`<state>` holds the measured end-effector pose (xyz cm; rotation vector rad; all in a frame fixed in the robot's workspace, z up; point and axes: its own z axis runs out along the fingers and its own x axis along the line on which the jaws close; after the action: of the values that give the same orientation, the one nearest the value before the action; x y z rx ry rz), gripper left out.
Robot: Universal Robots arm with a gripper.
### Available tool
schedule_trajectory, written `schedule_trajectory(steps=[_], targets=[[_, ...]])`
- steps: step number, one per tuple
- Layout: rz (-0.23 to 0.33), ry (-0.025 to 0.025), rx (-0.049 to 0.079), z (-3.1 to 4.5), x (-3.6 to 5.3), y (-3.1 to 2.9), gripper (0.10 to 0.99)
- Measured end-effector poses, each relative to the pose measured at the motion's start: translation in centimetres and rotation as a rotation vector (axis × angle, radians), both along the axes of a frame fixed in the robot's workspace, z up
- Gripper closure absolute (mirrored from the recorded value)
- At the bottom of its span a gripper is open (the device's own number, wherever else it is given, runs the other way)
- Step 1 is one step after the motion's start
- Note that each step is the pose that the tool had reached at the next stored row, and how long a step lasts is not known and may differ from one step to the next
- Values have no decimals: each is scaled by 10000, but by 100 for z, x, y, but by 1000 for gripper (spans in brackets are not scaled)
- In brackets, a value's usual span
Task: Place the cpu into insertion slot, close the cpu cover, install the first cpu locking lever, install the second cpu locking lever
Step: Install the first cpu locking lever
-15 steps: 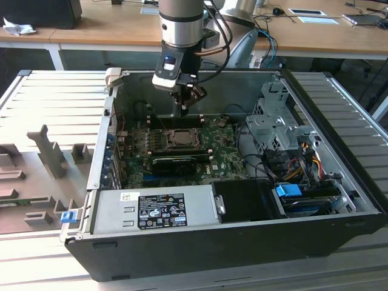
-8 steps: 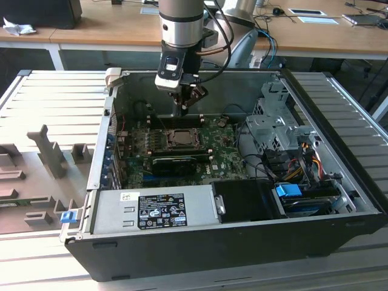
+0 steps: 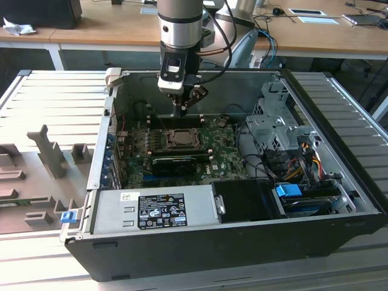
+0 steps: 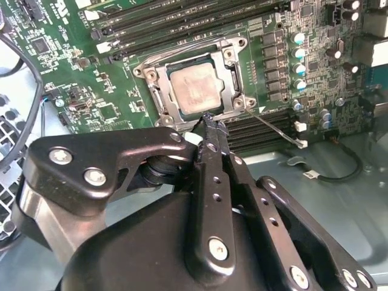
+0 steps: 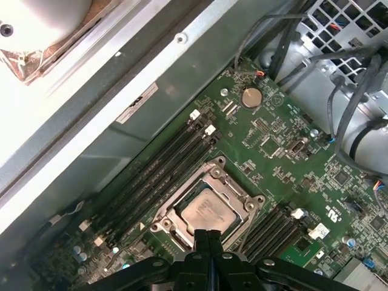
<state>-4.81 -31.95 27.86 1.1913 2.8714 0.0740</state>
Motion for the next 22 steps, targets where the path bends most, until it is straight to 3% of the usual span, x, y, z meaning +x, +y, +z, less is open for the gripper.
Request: schedule_trajectory(steps=[5, 17, 22], targets=[[288, 75, 8, 1, 0, -1, 980], [1276, 78, 7, 1, 0, -1, 980], [2031, 79, 4, 1, 0, -1, 980]])
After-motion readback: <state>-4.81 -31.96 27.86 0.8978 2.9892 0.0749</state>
